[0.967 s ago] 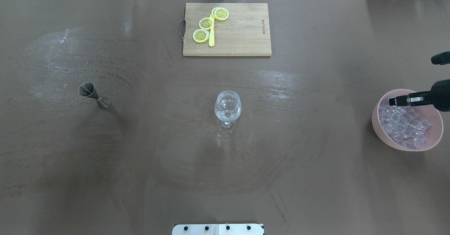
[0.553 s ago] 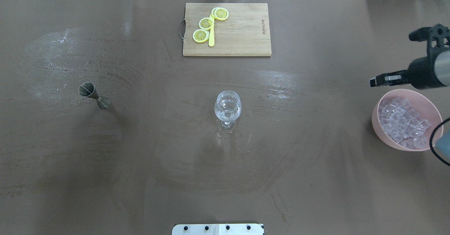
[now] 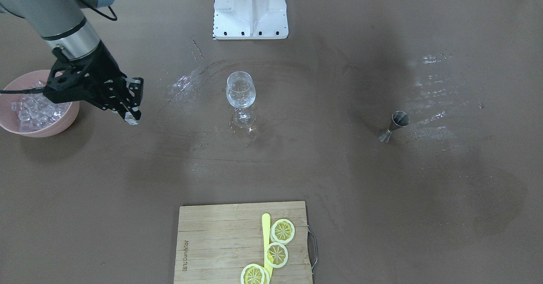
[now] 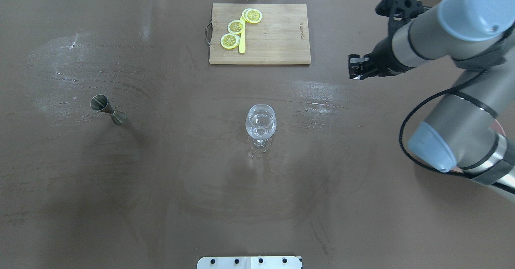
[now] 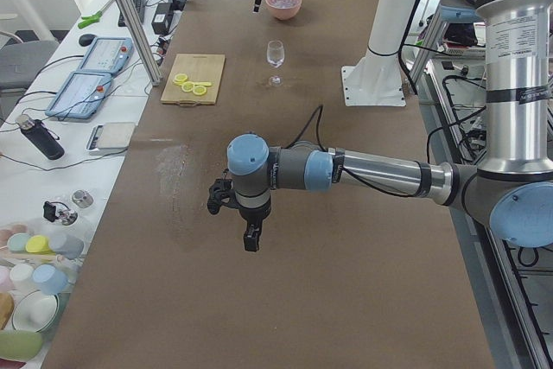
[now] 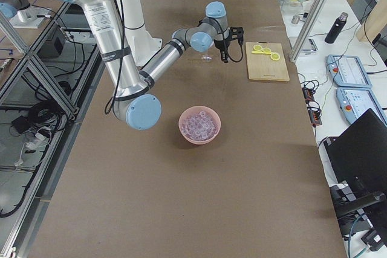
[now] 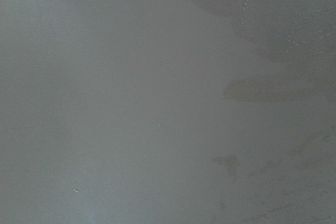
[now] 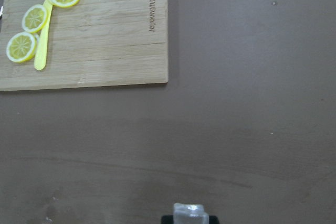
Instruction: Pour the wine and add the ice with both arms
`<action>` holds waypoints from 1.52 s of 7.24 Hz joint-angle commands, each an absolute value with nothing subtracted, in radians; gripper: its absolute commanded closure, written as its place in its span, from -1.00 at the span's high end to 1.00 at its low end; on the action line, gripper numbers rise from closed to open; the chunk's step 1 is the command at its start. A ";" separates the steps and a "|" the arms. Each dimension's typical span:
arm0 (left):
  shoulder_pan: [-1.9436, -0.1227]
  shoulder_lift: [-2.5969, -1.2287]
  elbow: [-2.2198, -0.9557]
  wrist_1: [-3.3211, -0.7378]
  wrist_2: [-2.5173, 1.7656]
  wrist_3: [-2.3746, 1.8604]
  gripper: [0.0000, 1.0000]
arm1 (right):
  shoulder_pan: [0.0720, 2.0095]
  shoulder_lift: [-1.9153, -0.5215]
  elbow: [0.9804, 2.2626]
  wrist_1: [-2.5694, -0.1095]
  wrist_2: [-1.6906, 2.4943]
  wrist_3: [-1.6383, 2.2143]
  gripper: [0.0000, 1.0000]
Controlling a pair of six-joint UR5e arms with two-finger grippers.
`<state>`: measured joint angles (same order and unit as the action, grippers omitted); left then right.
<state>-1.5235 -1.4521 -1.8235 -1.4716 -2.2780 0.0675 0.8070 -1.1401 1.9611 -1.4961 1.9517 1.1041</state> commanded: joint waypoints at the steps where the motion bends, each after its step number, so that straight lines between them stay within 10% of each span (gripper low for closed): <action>1: -1.523 -1.453 -1.822 -1.471 -2.279 0.067 0.96 | 0.668 -0.994 1.960 -1.627 1.802 1.268 -1.00; 11: -1.523 -1.443 -1.807 -1.476 -2.279 0.067 0.96 | 0.471 -0.697 1.916 -1.985 1.681 1.387 -1.00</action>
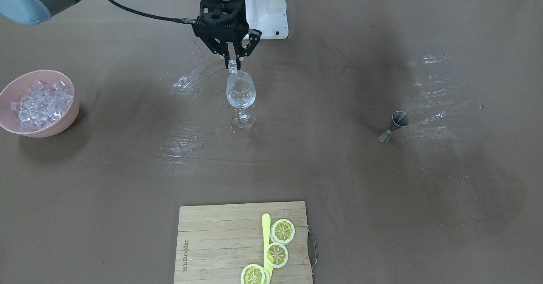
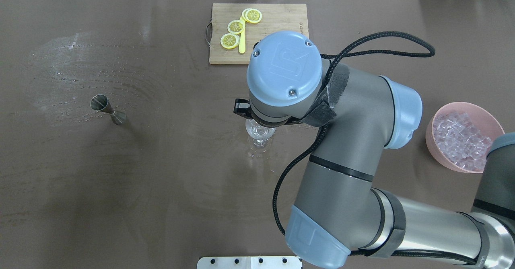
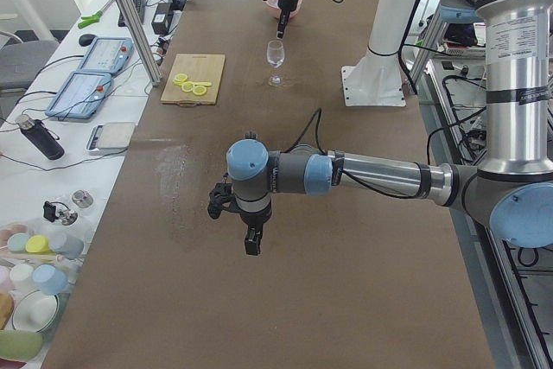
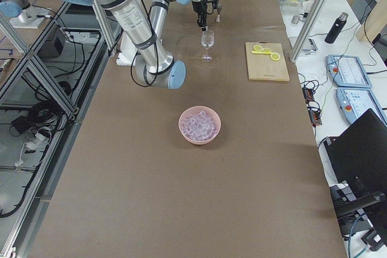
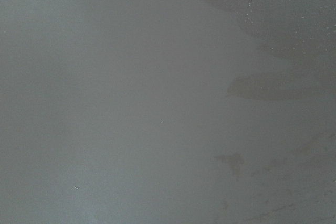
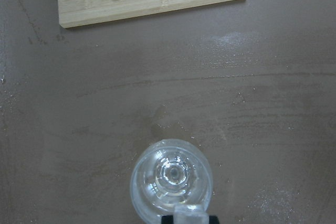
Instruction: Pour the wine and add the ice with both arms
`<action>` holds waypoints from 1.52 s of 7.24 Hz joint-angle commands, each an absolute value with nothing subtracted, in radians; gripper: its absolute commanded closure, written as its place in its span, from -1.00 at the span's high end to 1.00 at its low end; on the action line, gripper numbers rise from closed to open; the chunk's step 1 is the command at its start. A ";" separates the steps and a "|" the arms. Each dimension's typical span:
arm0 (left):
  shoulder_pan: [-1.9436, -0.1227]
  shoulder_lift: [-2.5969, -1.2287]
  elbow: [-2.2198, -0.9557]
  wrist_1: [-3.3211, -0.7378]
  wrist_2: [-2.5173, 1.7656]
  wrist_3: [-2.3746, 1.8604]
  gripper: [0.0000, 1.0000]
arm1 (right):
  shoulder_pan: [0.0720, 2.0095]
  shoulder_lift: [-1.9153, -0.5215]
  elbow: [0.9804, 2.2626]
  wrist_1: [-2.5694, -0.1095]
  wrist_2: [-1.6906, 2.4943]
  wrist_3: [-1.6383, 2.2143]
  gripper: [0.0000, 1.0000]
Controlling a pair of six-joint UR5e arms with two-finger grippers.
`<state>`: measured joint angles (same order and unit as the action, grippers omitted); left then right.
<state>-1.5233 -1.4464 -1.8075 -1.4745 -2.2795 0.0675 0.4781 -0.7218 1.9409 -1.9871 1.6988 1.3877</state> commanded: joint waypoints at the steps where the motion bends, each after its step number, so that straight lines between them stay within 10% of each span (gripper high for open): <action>1: -1.523 -1.442 -1.809 -1.476 -2.279 0.067 0.96 | 0.472 -0.663 1.860 -1.983 1.678 1.385 -1.00; 9: -1.523 -1.442 -1.809 -1.476 -2.279 0.067 0.96 | 0.482 -0.683 1.858 -1.991 1.663 1.371 -1.00; 11: -1.523 -1.442 -1.810 -1.476 -2.279 0.067 0.96 | 0.482 -0.678 1.862 -1.991 1.635 1.371 0.96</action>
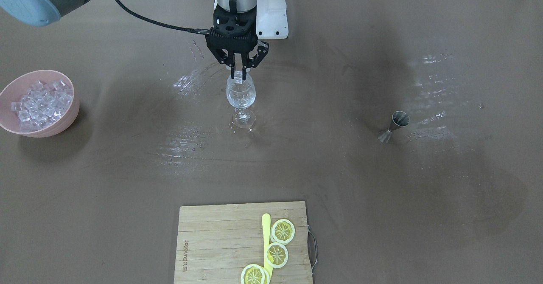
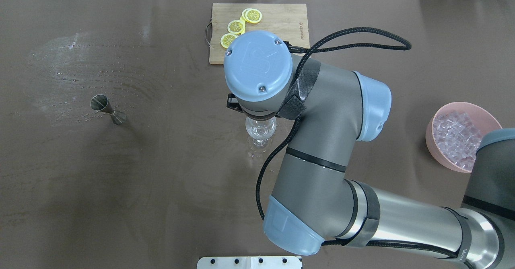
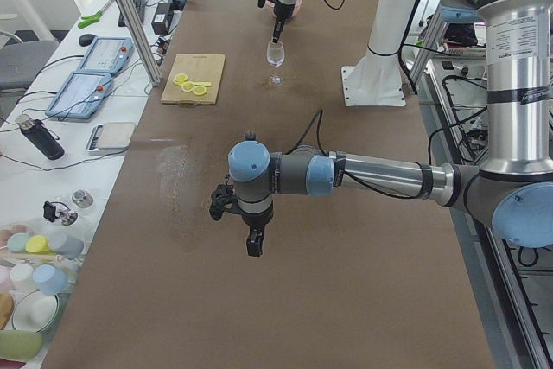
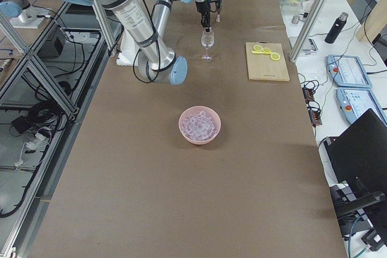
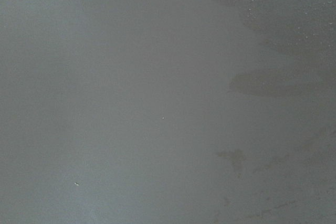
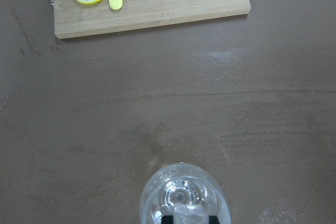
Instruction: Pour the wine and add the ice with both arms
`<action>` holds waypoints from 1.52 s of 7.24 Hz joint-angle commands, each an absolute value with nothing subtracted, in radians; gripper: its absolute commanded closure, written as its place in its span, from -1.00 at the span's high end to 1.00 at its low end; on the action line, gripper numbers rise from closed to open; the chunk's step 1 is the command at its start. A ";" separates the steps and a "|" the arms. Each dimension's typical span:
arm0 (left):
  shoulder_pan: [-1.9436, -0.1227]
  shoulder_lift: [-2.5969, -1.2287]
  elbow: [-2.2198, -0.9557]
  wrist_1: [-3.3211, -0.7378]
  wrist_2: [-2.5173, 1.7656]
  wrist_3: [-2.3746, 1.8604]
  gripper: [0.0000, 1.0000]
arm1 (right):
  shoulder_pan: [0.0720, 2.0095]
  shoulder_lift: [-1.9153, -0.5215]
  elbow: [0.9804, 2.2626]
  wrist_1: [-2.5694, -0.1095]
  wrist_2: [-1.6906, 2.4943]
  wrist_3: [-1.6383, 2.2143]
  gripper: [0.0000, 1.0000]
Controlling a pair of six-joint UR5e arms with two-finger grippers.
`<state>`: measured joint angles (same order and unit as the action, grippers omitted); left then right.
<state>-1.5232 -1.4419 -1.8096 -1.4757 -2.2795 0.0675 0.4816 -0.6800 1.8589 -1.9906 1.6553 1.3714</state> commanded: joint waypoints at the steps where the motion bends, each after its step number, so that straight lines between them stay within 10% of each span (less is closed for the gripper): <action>1: -1.523 -1.442 -1.809 -1.476 -2.279 0.067 0.96 | 0.482 -0.678 1.864 -1.990 1.628 1.371 0.98; 11: -1.525 -1.439 -1.815 -1.465 -2.279 0.035 0.96 | 0.801 -0.871 1.953 -1.979 1.869 0.979 1.00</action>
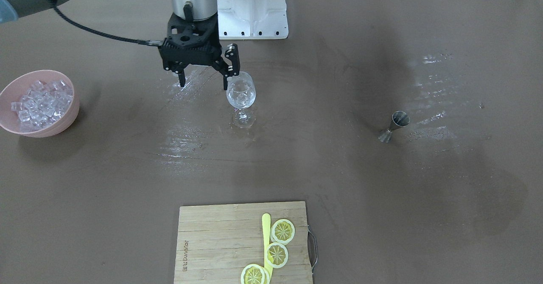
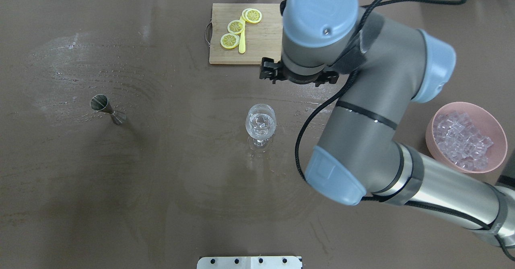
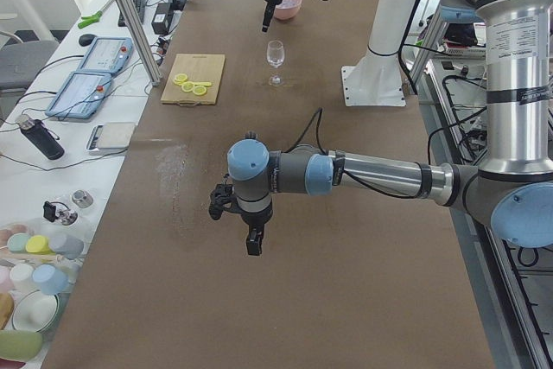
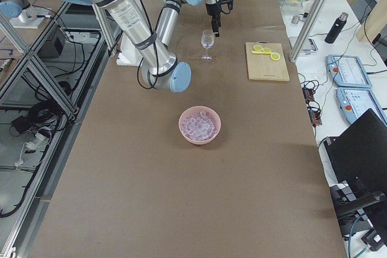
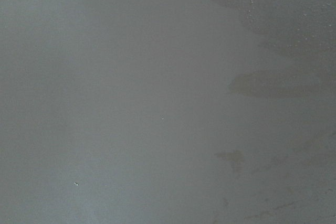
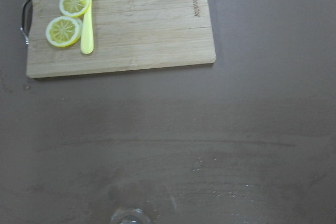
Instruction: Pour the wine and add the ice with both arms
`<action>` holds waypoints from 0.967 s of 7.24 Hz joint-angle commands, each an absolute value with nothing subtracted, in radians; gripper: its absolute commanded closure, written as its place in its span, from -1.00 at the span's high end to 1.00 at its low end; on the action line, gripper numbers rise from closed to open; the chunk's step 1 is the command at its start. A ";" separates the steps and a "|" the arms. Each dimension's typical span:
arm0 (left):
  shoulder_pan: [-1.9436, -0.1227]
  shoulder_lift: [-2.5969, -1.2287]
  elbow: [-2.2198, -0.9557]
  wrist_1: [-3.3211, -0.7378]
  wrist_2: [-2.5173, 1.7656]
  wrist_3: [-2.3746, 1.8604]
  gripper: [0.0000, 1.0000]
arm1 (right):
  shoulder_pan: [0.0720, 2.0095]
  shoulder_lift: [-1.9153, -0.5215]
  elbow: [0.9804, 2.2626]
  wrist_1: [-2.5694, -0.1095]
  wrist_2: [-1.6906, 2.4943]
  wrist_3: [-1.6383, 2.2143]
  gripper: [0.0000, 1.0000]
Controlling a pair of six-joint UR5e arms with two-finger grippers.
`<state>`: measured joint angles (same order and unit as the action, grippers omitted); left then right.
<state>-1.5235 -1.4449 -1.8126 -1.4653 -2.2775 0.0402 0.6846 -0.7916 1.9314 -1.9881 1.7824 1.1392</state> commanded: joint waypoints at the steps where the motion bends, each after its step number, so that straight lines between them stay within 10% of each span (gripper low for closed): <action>1: -1.526 -1.428 -1.816 -1.466 -2.279 0.037 0.96 | 0.890 -0.929 1.953 -1.974 1.919 0.847 1.00; 7: -1.525 -1.430 -1.807 -1.466 -2.281 0.037 0.96 | 1.366 -1.380 1.924 -1.904 2.192 0.056 1.00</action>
<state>-1.5248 -1.4296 -1.8065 -1.4664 -2.2806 0.0373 1.2890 -1.2924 1.9299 -1.9145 2.1540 0.1851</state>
